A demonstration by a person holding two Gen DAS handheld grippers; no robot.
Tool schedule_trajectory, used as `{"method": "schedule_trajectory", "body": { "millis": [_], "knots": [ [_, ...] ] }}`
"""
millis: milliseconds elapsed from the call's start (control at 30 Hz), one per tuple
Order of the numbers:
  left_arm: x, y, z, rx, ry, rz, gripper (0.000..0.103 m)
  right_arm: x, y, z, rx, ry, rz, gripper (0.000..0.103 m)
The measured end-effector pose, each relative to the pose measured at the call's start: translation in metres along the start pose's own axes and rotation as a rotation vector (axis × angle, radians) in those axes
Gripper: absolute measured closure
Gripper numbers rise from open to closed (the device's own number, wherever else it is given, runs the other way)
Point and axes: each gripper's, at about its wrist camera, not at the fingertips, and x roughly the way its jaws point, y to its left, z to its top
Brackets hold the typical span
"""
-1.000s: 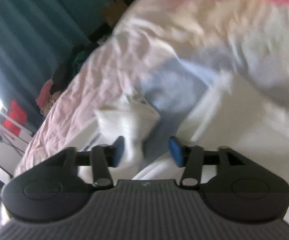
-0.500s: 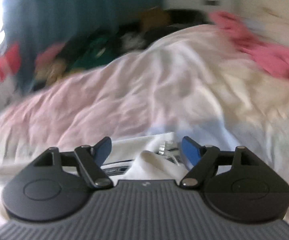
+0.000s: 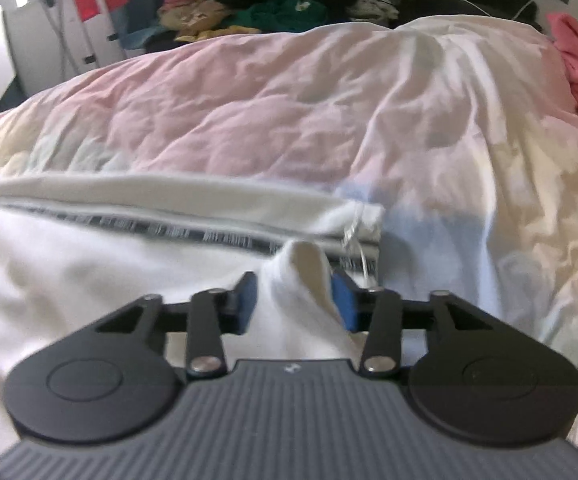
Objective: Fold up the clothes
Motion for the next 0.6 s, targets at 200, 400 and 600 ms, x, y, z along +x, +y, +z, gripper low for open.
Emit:
{"method": "schedule_trajectory", "body": {
  "millis": [200,400,600],
  "knots": [
    [-0.006,0.001,-0.001,-0.016,0.003,0.002,0.048,-0.037,-0.015,-0.055,0.001,0.066,-0.03,0.066],
    [-0.008,0.001,-0.001,-0.027,0.003,0.02,0.048,-0.076,-0.02,-0.059,0.336,0.006,0.075,0.05],
    [-0.007,-0.004,-0.004,0.002,-0.002,0.036,0.048,-0.042,0.001,-0.026,0.657,0.102,0.172,0.038]
  ]
}}
